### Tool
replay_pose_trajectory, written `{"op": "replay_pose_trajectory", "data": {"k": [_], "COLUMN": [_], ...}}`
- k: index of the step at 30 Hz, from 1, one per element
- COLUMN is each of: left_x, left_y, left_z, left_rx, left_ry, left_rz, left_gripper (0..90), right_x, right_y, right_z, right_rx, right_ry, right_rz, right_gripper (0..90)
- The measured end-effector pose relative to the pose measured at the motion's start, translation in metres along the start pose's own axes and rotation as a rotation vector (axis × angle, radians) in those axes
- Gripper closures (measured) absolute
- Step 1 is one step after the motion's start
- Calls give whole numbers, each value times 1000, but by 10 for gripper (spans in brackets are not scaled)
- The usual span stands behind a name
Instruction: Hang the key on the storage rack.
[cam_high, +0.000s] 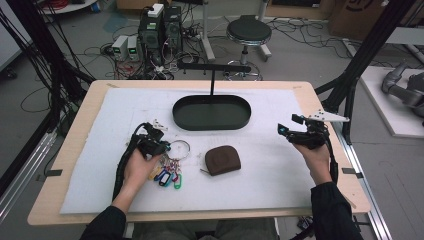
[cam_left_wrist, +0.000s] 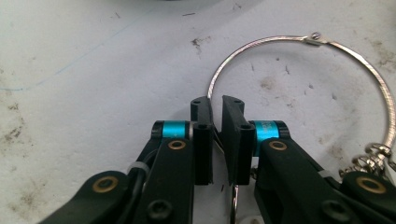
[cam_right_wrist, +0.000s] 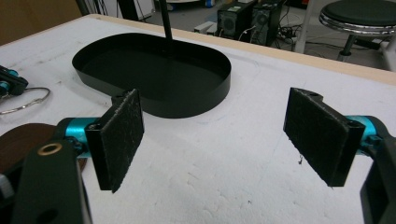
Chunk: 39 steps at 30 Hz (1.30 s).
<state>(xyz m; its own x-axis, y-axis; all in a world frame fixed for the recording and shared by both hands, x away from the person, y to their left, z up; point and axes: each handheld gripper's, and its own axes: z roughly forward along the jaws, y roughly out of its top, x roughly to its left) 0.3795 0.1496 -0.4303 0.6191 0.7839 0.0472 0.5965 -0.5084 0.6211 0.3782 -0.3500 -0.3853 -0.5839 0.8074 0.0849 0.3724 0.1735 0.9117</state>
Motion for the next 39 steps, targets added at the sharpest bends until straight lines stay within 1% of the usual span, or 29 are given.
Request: {"op": "replay_pose_trajectory", "data": {"k": [2,3,4,6,9,10,11,16,18,20,22,25,30,31,36,37,39], "left_x": [-2,-2,-1,0,0,0,1,6,8,8,8,5,-1,-2,-9,-11,-15], "left_y": [-2,-2,-2,-2,-1,-1,-1,-2,-2,-2,-2,0,3,3,4,4,3], "left_z": [0,0,0,-2,-4,-5,-6,-11,-14,-15,-16,-19,-27,-28,-36,-37,-40], "left_rx": [-17,-20,-27,-36,-57,-64,-72,-135,-159,-172,-180,-193,-214,-221,-242,-247,-250], "left_ry": [10,4,-12,-28,-39,-50,-63,-139,-176,-191,-210,-228,-252,-258,-274,-279,-290], "left_rz": [-4,-11,-25,-37,-38,-39,-48,-100,-123,-137,-141,-141,-114,-114,-81,-81,-61], "left_gripper": [847,853,853,855,856,856,856,856,856,856,857,857,857,857,858,858,857], "right_x": [0,0,0,1,0,0,0,0,0,-1,0,-1,-1,-1,-2,-2,-2], "right_y": [0,0,0,0,0,0,0,0,0,0,0,0,0,0,1,1,1], "right_z": [0,0,0,0,0,0,-1,0,0,0,0,-1,-1,-1,-2,-2,-2], "right_rx": [0,-2,-2,-4,-8,-9,-8,-9,-10,-9,-10,-14,-18,-20,-24,-26,-26], "right_ry": [1,1,1,0,-2,-1,-2,2,2,2,1,1,3,2,2,1,4], "right_rz": [-2,-4,-4,-2,-2,2,1,3,2,2,4,3,7,7,11,9,12], "right_gripper": [207,207,207,207,208,208,207,207,208,208,207,207,207,207,207,207,207]}}
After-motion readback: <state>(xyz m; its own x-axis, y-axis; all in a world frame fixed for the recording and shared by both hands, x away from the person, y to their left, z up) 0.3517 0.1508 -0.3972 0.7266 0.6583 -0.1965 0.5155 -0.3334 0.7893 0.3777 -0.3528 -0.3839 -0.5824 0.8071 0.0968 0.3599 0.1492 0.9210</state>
